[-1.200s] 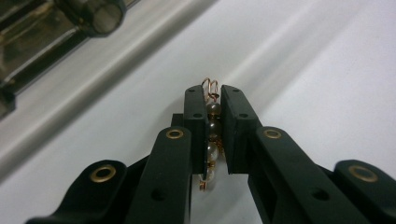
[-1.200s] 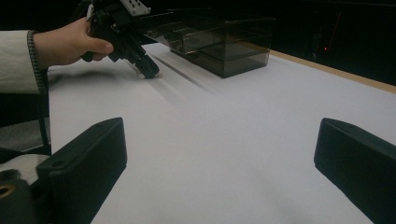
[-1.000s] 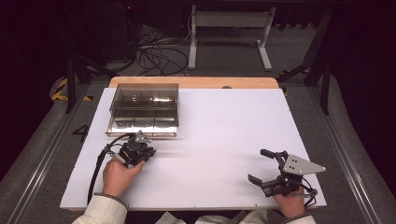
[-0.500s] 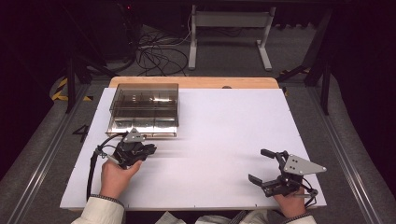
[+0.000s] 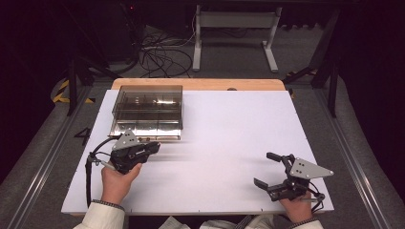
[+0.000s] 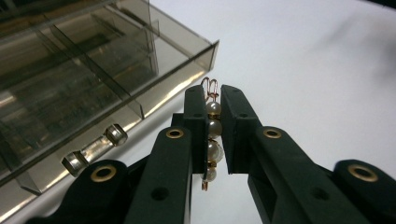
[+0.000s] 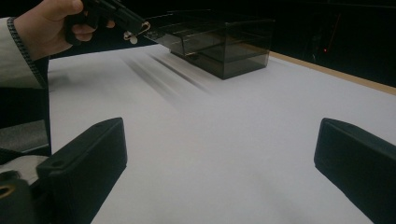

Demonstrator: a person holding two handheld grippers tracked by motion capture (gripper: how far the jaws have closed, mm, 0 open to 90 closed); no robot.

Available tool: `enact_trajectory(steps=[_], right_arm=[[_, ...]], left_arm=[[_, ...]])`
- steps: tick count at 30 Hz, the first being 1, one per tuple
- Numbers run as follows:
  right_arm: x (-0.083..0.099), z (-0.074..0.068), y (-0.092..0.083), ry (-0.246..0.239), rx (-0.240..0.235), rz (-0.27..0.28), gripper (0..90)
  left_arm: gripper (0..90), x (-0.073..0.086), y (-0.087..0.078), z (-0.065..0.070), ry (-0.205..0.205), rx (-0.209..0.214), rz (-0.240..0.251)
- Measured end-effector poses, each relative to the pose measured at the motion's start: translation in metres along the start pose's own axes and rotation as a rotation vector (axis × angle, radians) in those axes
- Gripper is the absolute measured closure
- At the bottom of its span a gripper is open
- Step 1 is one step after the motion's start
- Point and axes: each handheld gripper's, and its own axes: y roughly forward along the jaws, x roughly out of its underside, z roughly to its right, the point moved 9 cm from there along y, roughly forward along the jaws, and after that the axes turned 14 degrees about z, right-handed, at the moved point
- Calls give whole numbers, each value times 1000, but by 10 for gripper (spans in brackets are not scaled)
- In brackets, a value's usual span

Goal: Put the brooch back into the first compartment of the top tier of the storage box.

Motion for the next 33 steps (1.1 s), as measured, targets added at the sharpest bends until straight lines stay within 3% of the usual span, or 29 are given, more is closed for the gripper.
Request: enact_trajectory(steps=[15,23,33], right_arm=[[1,0,1,2,4,-2,30],[1,0,1,3,1,-4,30],[1,0,1,2,3,-5,30]], left_arm=[[822,-22,-18,-2,-51,-24,188],[822,-29,-23,-4,-33,-40,222],[822,-32,-25,-4,-19,-49,229]])
